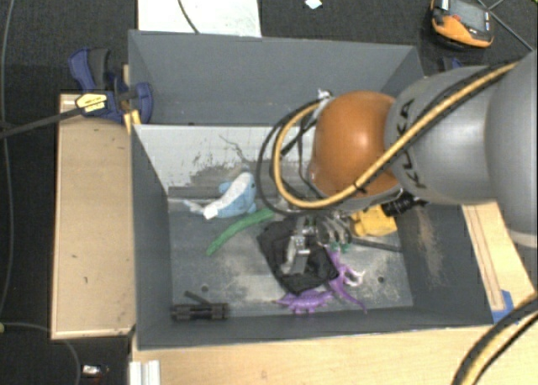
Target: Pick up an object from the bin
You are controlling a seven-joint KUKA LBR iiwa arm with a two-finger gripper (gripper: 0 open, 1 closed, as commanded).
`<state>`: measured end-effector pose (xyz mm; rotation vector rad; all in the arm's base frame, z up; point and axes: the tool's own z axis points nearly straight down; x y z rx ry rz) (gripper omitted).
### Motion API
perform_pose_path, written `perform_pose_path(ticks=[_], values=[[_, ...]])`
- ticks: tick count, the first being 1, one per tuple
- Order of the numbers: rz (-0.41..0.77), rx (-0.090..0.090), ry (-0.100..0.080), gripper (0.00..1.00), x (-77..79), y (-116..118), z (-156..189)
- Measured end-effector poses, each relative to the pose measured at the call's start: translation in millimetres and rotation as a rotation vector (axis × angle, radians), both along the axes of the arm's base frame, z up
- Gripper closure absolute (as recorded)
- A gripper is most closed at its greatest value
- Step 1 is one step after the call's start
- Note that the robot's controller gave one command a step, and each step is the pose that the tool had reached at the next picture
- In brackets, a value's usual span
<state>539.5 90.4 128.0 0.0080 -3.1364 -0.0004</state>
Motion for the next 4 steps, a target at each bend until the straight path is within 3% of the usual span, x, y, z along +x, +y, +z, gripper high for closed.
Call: perform_pose_path(ticks=[1,2,3,4], values=[[-0.005,0.001,-0.007,0.0,1.9,0,4],[-0.084,0.002,-0.009,0.0,11.7,-26,-56],[-0.289,0.005,-0.015,0.0,14.6,-25,-56],[-0.101,0.004,-0.013,0.0,13.6,-25,-55]])
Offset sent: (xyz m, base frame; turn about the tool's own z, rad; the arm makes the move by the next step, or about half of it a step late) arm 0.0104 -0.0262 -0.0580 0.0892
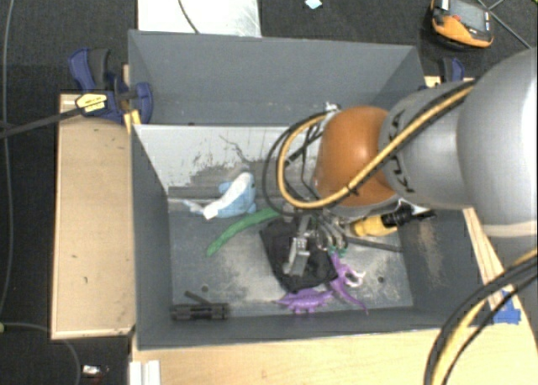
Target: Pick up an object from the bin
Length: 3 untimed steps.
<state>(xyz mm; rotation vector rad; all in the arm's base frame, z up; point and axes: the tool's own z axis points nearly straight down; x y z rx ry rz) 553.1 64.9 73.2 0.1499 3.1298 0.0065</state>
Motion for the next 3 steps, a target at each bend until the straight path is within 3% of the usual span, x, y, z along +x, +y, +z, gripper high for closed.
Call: perform_pose_path(ticks=[1,2,3], values=[[-0.179,0.004,-0.004,0.0,2.0,0.8,-0.3],[-0.045,0.003,-0.006,1.0,2.4,0.3,1.9],[-0.046,0.003,-0.006,1.0,2.4,0.3,1.9]])
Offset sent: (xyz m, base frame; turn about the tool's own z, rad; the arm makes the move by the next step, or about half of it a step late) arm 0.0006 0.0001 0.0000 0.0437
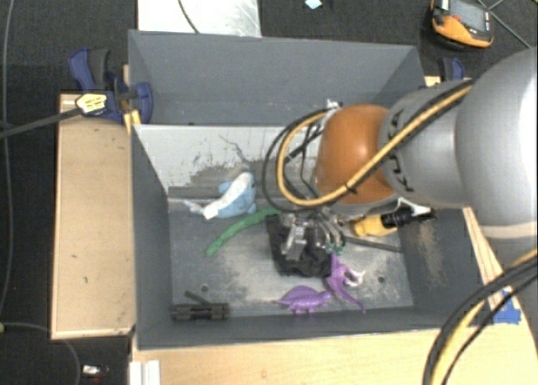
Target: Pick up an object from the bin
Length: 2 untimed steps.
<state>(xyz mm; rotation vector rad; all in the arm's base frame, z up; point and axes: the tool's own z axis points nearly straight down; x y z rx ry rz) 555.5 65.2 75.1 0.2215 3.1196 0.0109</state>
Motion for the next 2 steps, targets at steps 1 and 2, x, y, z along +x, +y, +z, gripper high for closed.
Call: perform_pose_path(ticks=[1,2], values=[[-0.001,0.001,-0.002,1.0,0.1,0,4],[-0.001,0.0,0.002,1.0,-1.3,0,30]])
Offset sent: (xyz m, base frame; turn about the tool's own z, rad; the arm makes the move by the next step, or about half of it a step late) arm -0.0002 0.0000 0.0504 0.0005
